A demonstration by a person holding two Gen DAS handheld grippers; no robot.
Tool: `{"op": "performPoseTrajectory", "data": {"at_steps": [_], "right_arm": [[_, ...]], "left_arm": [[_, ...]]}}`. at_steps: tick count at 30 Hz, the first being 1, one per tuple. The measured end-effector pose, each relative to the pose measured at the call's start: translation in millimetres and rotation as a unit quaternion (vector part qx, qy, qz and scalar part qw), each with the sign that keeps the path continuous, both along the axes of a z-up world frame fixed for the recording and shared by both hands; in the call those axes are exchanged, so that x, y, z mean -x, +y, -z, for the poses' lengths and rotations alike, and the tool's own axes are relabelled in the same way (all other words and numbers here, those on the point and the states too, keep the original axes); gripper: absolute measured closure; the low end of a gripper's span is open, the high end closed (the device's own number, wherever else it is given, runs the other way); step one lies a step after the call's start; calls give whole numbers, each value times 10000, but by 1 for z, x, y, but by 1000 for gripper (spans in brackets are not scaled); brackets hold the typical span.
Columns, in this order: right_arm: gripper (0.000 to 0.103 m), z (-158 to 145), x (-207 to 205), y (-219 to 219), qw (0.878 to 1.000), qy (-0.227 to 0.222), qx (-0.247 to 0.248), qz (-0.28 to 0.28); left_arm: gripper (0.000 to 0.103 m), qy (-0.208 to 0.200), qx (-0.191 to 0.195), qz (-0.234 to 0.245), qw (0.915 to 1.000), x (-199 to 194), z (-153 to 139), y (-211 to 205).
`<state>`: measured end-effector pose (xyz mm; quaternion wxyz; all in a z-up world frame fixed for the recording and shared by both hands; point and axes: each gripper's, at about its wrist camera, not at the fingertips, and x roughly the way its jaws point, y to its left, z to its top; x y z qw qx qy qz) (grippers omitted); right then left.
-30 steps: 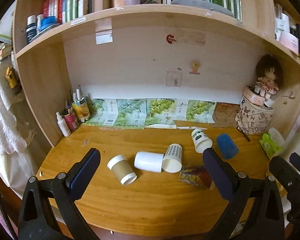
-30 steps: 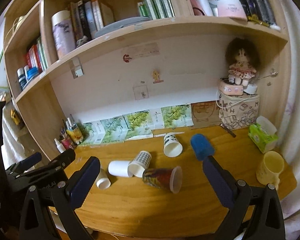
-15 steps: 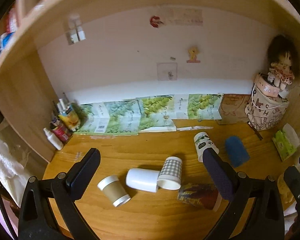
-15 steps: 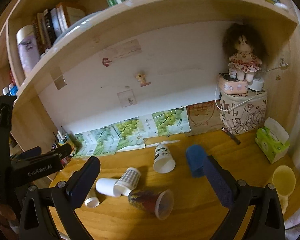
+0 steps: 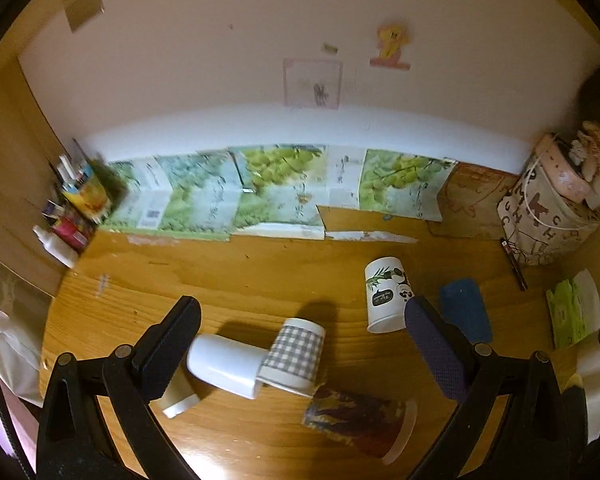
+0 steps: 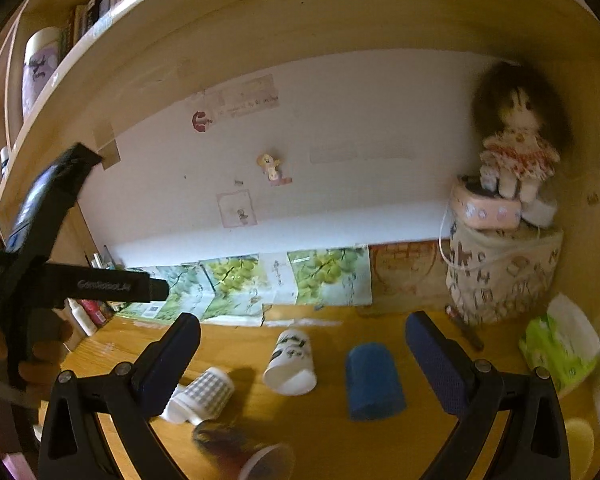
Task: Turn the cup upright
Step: 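Move the left gripper toward the upside-down white panda cup, then close the left gripper around the white panda cup's body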
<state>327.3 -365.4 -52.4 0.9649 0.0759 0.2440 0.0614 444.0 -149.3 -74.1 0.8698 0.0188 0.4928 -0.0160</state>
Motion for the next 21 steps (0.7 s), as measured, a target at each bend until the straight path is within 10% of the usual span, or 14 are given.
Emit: {"op": "performPoseTrajectory", "data": {"at_steps": [21], "right_arm": [[0, 49, -35, 14, 9875, -625, 1089, -949]], "left_arm": [[1, 1701, 882, -12, 9815, -73, 102, -56]]}}
